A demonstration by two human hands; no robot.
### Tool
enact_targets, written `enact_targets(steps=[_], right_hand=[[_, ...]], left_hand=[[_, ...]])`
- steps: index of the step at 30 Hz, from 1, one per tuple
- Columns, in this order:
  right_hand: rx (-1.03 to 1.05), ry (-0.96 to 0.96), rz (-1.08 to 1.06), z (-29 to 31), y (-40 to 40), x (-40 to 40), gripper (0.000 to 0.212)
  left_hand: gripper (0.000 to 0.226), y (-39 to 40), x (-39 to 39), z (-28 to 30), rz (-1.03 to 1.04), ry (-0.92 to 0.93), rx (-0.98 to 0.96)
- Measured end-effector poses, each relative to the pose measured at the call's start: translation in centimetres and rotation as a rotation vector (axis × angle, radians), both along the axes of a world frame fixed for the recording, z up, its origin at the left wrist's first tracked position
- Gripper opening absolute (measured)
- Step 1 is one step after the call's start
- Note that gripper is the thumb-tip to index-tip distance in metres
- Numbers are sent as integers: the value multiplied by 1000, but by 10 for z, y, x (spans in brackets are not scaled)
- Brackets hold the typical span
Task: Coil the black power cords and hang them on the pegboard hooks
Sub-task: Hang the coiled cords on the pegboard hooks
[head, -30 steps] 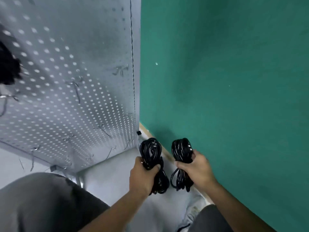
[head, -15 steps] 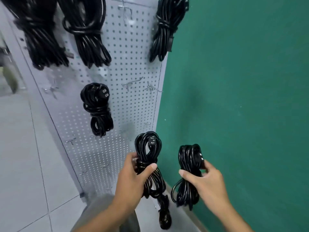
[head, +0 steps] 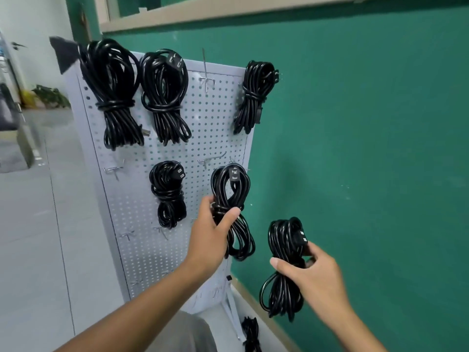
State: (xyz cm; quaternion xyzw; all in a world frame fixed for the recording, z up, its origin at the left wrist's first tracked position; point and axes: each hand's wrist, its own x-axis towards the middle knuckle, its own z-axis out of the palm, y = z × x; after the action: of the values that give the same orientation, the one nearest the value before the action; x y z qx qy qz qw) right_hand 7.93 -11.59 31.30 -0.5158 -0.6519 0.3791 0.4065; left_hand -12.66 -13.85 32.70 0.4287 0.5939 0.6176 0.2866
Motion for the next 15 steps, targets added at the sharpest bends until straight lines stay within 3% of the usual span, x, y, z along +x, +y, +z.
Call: enact_targets(steps=[4,7,15], right_hand=[[11,11,-3,5,1,0,28],[11,18,-6,7,3,0,27],[-12,8,15,7,7,-7,26]], left_hand=[[35,19,-6,26,40,64,-3],[56,34,-15,41,82,81,17],[61,62,-31,56,101,135,-12]])
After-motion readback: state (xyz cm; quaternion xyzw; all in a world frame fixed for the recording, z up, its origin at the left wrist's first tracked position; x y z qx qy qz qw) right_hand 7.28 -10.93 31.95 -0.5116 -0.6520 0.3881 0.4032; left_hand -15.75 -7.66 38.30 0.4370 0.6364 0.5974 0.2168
